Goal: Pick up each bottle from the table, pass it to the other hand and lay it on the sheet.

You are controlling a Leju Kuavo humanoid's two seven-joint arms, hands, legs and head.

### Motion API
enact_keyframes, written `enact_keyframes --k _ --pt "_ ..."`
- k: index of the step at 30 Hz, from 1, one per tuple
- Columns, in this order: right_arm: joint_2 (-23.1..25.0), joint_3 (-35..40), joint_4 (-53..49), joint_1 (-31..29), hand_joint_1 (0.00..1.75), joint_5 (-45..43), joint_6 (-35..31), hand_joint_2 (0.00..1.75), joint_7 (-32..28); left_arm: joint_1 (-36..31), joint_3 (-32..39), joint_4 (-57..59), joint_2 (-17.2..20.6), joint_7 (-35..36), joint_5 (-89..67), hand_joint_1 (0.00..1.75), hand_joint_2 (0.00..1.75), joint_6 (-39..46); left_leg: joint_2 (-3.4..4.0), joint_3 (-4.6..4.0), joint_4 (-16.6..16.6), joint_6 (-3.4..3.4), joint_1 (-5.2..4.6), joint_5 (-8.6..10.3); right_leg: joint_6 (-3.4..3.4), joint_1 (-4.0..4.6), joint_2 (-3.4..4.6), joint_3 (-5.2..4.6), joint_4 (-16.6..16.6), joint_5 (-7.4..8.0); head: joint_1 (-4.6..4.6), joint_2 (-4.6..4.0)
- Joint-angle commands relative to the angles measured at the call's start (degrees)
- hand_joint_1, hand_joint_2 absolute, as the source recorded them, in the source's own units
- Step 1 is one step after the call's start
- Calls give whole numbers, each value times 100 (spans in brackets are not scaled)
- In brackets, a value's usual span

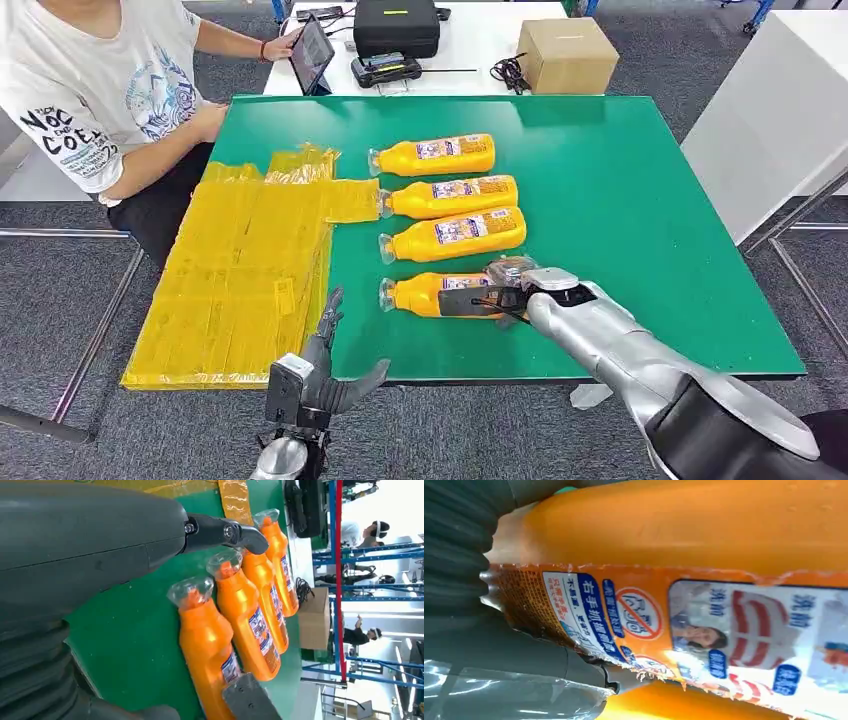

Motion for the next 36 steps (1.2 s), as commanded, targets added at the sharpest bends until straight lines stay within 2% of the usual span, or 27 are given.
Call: enact_keyframes --k 1,4,5,14,16,18,21,24,29,32,36 --pt "123 -453 152 102 175 -46 -282 175 -94 -53 76 123 89 30 6 0 175 3 2 11 -5 -6 4 -5 -7 4 0 11 -6 -4 -2 0" --pt "-113 -1347 -689 514 175 -400 -1012 175 -347 44 125 -1 107 12 21 0 175 74 -9 8 -6 -5 4 -4 -5 3 -6 13 -7 -6 0 0" --pt "-216 -1443 -977 629 175 -342 -1020 175 -254 81 126 -45 120 23 24 0 175 66 -13 5 -5 -6 5 -4 -5 4 -8 12 -8 -6 0 0" --pt "-217 -1445 -991 652 175 -341 -1021 175 -253 82 125 -47 114 22 24 0 175 66 -19 -10 1 -8 1 -12 -7 -1 -7 1 -1 -13 0 0" --pt "-191 -2549 -1980 1504 175 -552 -1875 175 -728 152 170 -129 103 -31 14 0 175 120 -20 -18 -2 -5 0 -7 -3 -2 -8 -7 -3 -8 0 0" --pt "-161 -3292 -3273 2418 175 -406 -2109 175 -1045 245 183 -259 115 -44 2 0 175 95 -28 -8 -8 -8 6 -9 -6 3 -16 7 -13 -12 0 0" --pt "133 -4011 -4282 3254 175 -163 -2409 175 -1512 318 217 -386 102 -77 -23 0 175 88 -34 -5 -6 -11 8 -16 -10 6 -22 10 -10 -21 2 0" --pt "818 -4647 -4834 3858 175 20 -2905 175 -2047 411 201 -612 79 -58 2 0 175 45 -37 -15 -5 -12 5 -19 -8 4 -21 -1 -3 -23 0 0" --pt "853 -4682 -4855 3903 175 -10 -2887 175 -2102 427 183 -657 78 -21 46 0 175 3 -33 -31 -3 -3 3 -24 10 0 -15 -17 0 -26 -2 0" --pt "1162 -5011 -4968 4113 175 -85 -3149 175 -2683 450 50 -798 121 54 213 0 175 -185 -35 -19 -3 -5 5 -29 5 2 -19 -3 -3 -32 0 0" --pt "1401 -5162 -5059 4477 175 -85 -3403 175 -3126 462 -200 -1076 191 258 512 0 175 -498 -34 -23 -3 -5 0 -28 7 -5 -18 -9 -1 -32 0 0"
